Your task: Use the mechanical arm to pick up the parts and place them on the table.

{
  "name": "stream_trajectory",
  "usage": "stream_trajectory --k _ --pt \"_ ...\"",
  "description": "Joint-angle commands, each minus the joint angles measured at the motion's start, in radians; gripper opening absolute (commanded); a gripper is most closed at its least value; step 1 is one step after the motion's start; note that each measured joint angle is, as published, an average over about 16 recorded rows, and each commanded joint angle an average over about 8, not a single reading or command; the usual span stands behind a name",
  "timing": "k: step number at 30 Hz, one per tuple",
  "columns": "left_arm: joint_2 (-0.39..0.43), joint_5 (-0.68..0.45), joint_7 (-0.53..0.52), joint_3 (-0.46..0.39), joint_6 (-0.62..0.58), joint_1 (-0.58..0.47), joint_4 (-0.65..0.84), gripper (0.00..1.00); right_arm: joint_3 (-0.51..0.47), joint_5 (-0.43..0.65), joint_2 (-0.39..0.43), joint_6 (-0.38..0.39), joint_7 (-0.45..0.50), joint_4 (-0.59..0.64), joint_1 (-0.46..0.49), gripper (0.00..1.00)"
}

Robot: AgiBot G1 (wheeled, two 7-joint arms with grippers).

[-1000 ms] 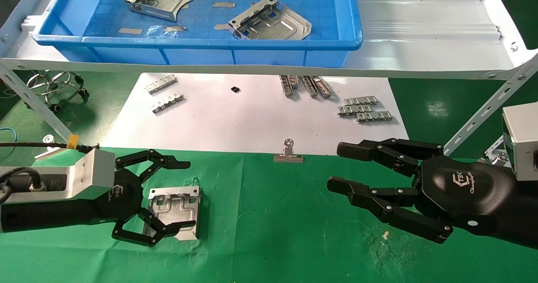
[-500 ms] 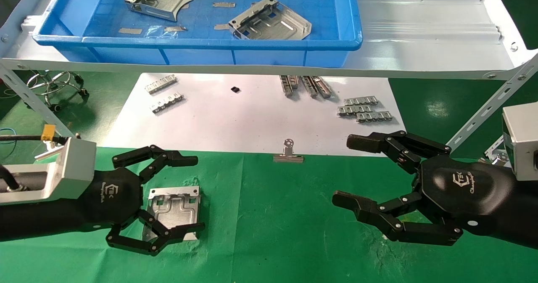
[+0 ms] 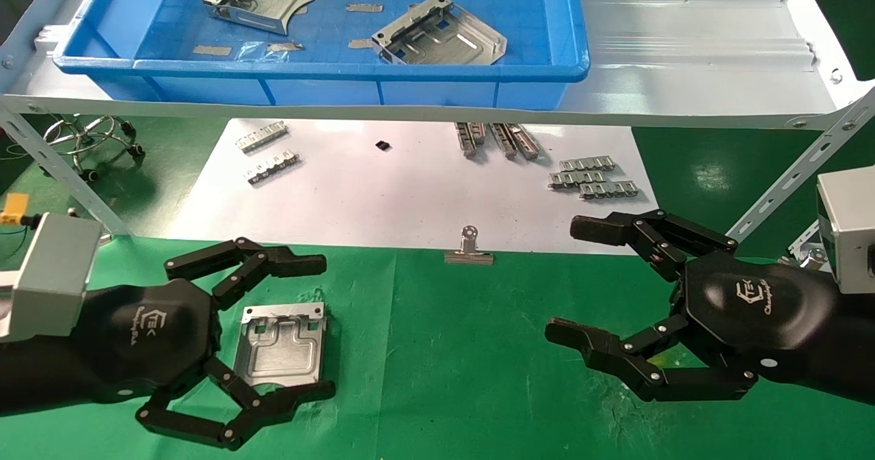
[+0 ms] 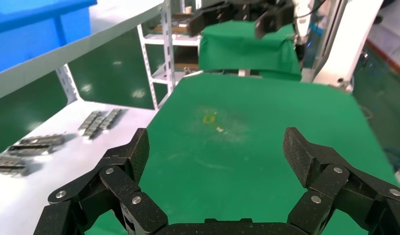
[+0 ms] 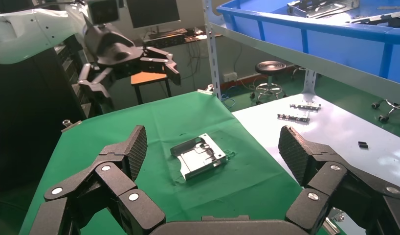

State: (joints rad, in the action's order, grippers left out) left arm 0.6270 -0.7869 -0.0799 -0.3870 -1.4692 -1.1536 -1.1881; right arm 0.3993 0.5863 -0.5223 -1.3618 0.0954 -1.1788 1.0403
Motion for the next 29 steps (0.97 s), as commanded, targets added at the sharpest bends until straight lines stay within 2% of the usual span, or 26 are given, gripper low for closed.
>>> stream_trajectory --k 1,13,29 --pt "-0.003 0.010 -0.020 0.020 -0.005 0.015 -0.018 1.00 0.000 0.000 0.000 0.000 0.000 0.000 0.000 1.00" --pt "-0.017 0.062 -0.113 0.117 -0.029 0.086 -0.104 1.00 0.000 0.000 0.000 0.000 0.000 0.000 0.000 1.00" --pt "-0.017 0.061 -0.110 0.114 -0.028 0.084 -0.102 1.00 0.000 0.000 0.000 0.000 0.000 0.000 0.000 1.00"
